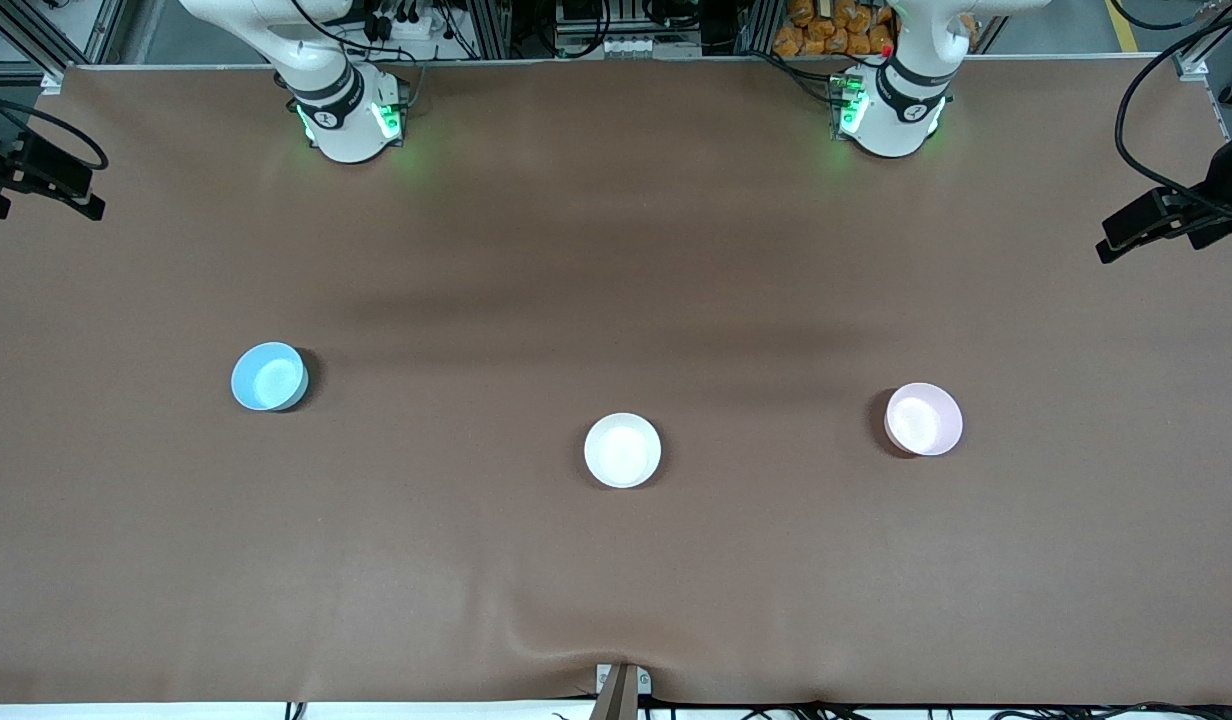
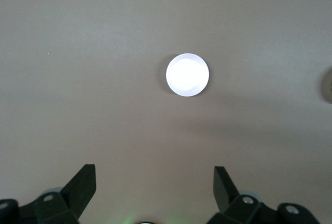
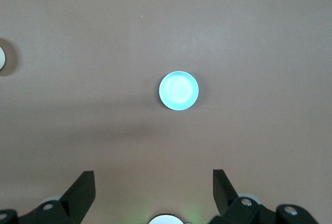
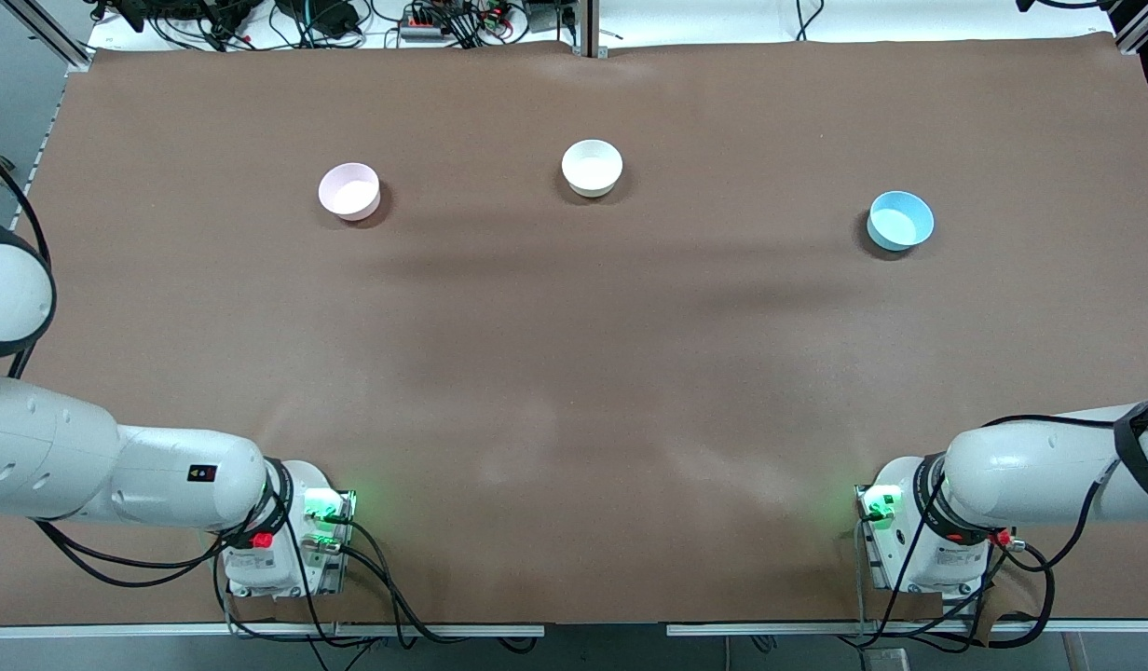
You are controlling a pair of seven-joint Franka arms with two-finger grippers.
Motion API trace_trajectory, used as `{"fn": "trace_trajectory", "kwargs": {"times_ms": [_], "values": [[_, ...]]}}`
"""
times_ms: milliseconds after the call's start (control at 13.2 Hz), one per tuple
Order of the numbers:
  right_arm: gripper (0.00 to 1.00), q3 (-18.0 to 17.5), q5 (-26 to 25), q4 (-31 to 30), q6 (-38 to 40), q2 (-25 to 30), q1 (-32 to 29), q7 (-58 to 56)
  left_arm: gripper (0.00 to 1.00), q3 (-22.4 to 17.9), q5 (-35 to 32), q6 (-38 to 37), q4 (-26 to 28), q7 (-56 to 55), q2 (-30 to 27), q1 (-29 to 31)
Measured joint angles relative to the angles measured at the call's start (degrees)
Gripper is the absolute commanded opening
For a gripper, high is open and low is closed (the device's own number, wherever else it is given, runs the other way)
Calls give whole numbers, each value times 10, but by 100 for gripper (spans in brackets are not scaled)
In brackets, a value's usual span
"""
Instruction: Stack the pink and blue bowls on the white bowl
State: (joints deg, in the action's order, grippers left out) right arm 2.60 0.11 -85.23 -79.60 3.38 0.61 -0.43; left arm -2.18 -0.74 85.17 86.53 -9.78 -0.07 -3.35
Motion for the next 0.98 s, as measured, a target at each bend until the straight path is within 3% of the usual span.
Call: {"fn": "trace_trajectory", "kwargs": {"times_ms": [983], "values": [[100, 1, 0, 0, 0, 0, 0, 0, 100, -2, 0, 1, 2, 12, 0, 3]]}}
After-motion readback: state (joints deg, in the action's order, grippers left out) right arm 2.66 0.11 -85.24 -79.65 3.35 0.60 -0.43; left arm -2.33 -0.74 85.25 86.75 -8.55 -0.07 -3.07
